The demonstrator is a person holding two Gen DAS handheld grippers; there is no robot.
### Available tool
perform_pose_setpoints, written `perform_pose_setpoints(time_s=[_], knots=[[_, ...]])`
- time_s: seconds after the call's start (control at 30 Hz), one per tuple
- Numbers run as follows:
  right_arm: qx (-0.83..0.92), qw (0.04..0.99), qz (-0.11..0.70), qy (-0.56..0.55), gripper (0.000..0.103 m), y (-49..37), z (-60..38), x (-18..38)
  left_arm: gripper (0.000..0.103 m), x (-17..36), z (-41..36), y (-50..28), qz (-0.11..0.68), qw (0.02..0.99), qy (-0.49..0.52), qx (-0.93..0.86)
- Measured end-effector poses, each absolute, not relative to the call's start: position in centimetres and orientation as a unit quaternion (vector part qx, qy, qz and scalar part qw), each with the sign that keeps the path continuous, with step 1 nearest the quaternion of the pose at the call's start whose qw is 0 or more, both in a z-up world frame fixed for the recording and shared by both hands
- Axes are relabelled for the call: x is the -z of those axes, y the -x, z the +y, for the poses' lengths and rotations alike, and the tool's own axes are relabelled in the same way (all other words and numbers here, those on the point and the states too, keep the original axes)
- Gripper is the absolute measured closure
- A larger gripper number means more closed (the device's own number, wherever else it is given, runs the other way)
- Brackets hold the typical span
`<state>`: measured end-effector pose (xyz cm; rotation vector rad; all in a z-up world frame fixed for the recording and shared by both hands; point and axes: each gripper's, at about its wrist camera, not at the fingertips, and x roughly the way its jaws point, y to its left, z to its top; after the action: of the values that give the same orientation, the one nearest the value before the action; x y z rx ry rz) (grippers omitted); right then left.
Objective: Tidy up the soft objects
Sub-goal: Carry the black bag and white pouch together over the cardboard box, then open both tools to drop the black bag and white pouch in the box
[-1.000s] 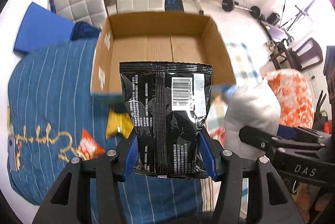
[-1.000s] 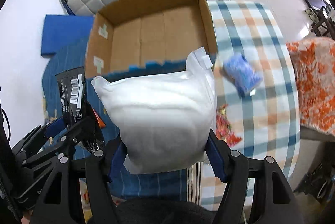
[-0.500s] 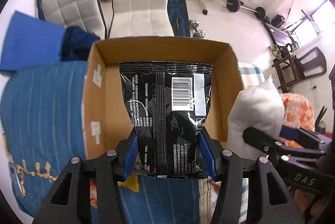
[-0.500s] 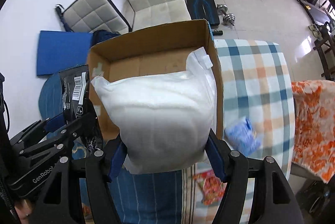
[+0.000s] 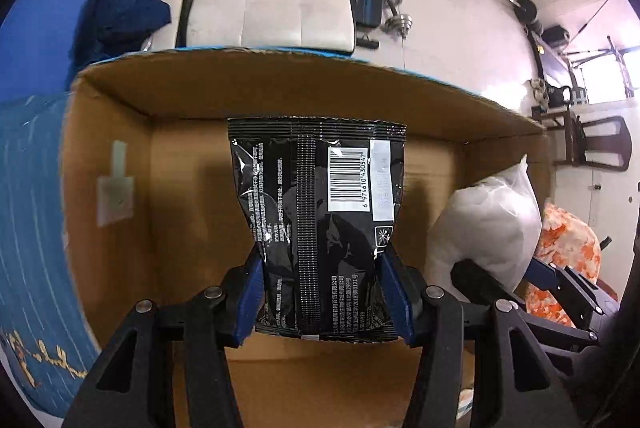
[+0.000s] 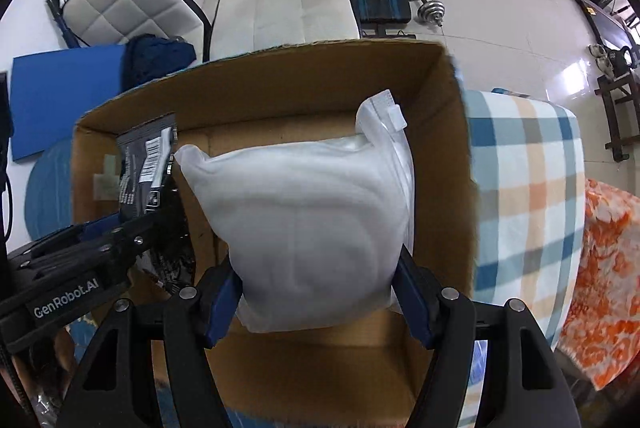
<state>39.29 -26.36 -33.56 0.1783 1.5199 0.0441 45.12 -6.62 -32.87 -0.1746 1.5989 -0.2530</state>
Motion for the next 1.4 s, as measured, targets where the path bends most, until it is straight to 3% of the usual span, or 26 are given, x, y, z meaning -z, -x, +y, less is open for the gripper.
perform_pose_setpoints(time_s=[0.63, 0.87, 0.97, 1.13, 1.4], knots=[[-0.004, 0.709, 0.703, -0.043, 0.026, -43.0, -24.9, 36.9, 0.051, 34.6, -7.4, -46.0, 0.735, 0.669, 0.039, 0.099], [-0.006, 0.714, 0.700, -0.031, 0.022, -41.4, -25.0, 35.4, 0.027, 32.2, -6.0, -44.3, 0.712, 0.695, 0.026, 0.096], [-0.008, 0.719, 0.694, -0.028, 0.015, -40.2, -24.7, 34.6, 0.013, 31.1, -4.6, -43.3, 0.696, 0.711, 0.039, 0.089], [-0.010, 0.732, 0.681, -0.027, 0.003, -37.2, -23.9, 33.1, 0.000, 28.5, -3.5, -41.0, 0.664, 0.743, 0.032, 0.081], [-0.012, 0.768, 0.639, -0.037, 0.000, -32.7, -22.6, 29.8, 0.000, 24.1, -1.8, -36.6, 0.600, 0.798, 0.024, 0.054]])
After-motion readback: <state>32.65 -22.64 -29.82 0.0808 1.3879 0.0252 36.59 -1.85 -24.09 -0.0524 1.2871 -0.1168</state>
